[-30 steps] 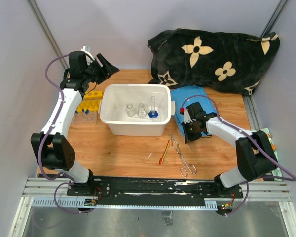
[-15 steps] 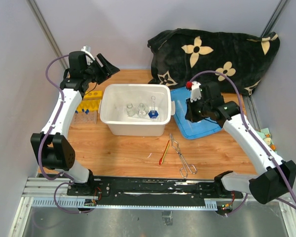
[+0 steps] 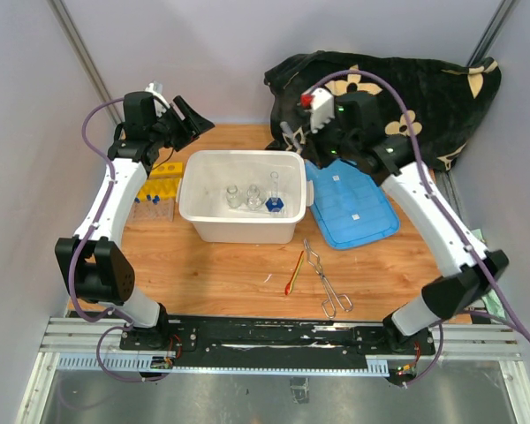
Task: Organize the chemistry lab equipment
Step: Pick up the chemistry item at the center of the board, then place the chemistry item in the storage box.
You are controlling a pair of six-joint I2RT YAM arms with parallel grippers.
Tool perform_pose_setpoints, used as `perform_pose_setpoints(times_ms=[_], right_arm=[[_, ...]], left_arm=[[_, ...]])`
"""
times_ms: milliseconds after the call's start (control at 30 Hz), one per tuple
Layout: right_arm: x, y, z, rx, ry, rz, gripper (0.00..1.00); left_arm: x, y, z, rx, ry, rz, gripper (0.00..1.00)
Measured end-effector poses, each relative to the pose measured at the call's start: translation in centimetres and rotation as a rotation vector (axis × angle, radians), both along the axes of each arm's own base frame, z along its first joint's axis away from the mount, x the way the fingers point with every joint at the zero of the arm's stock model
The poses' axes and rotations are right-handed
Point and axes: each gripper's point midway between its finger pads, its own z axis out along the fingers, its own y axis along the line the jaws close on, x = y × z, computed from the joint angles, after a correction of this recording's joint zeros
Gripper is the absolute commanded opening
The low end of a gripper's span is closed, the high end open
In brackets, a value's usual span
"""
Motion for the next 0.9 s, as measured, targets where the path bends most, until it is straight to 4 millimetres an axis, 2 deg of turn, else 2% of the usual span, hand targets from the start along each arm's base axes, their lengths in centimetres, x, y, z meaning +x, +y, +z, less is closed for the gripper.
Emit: perform_pose_setpoints(times_ms=[100, 200, 267, 333, 467, 567, 633, 800, 900], right_arm=[[-0.3, 5.2, -0.4, -0.025, -0.002, 0.153, 0.04], [-2.1, 11.2, -2.5, -0.071, 0.020, 0.335, 0.04], [-3.8, 14.0, -4.4, -0.108, 0.049, 0.432, 0.04], [-5.3, 15.5, -6.0, -0.137, 0.074, 0.500, 0.04], [-6.8, 16.3, -7.6, -0.188, 0.094, 0.572, 0.04], [-6.9, 16.2, -8.1, -0.229, 0.071, 0.590, 0.04], [-7.1, 16.0, -9.2, -0.271, 0.063, 0.599, 0.04], [-7.6, 15.7, -13.9, -0.379, 0.116, 0.623, 0.04], [-7.1, 15.4, -16.8, -0.443, 0.134, 0.617, 0.04]], left_arm=[[0.0, 0.1, 0.0, 0.001, 0.000, 0.004, 0.68], [0.1, 0.2, 0.0, 0.004, 0.000, 0.009, 0.68], [0.1, 0.2, -0.1, 0.006, 0.000, 0.014, 0.68], [0.1, 0.3, -0.1, 0.007, 0.000, 0.016, 0.68], [0.2, 0.3, 0.2, 0.007, -0.004, 0.016, 0.68], [0.2, 0.3, 0.5, 0.006, -0.011, 0.016, 0.68], [0.3, 0.3, 0.8, 0.006, -0.018, 0.016, 0.68], [0.2, 0.2, 0.9, 0.006, -0.018, 0.015, 0.68], [0.2, 0.2, 0.9, 0.006, -0.018, 0.015, 0.68]])
